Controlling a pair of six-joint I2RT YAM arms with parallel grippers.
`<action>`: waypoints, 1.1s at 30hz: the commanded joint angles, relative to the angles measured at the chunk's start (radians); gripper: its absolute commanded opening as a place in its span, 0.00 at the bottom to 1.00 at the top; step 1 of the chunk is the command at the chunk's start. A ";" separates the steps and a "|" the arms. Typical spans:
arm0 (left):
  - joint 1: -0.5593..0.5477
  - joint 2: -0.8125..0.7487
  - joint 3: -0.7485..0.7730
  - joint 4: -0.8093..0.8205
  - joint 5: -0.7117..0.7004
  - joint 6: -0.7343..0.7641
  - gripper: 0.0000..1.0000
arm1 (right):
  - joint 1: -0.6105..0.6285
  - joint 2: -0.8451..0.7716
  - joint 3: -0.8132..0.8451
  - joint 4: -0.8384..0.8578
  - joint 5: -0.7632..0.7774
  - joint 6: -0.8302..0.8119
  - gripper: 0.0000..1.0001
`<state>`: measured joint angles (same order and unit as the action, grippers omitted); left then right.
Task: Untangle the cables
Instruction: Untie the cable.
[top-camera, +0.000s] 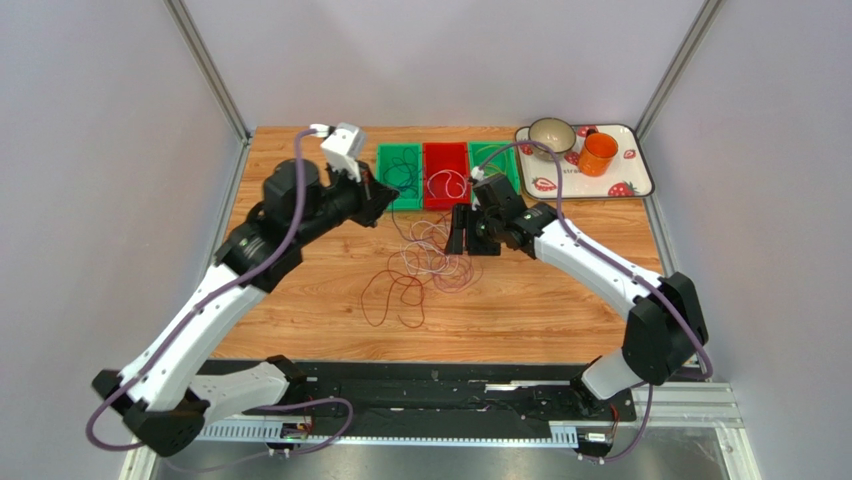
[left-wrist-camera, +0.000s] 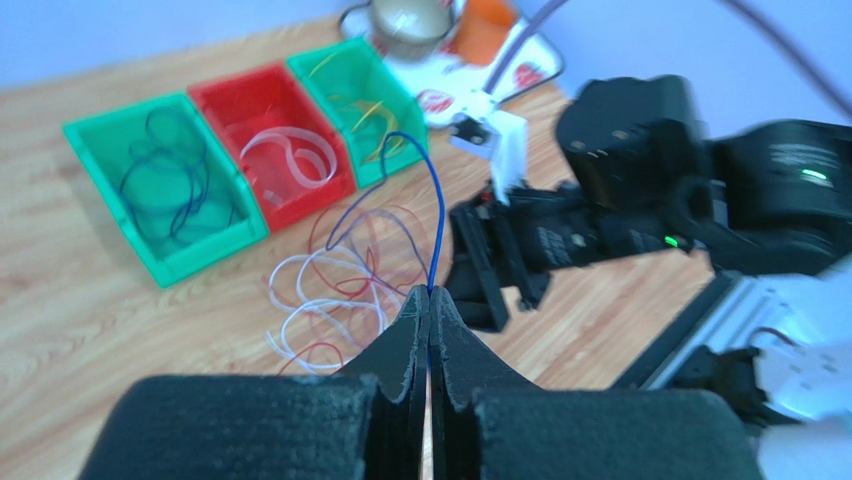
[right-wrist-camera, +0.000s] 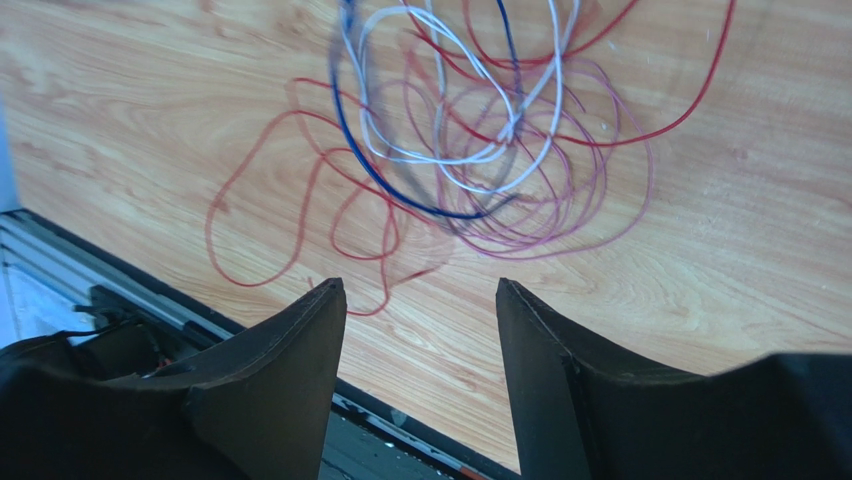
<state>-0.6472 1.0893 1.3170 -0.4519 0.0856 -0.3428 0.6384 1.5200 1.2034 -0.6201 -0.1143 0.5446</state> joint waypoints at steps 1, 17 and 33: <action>-0.016 -0.156 -0.036 -0.007 0.077 0.070 0.00 | 0.001 -0.145 0.001 0.123 -0.007 -0.003 0.61; -0.016 -0.036 -0.225 0.099 -0.016 -0.030 0.00 | 0.000 -0.463 -0.266 0.230 -0.087 -0.054 0.69; -0.016 -0.150 -0.147 0.266 0.430 -0.048 0.00 | 0.001 -0.509 -0.469 0.359 -0.211 0.009 0.68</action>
<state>-0.6617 0.9741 1.0664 -0.2348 0.4026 -0.3855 0.6384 1.0607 0.7334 -0.3714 -0.2523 0.5491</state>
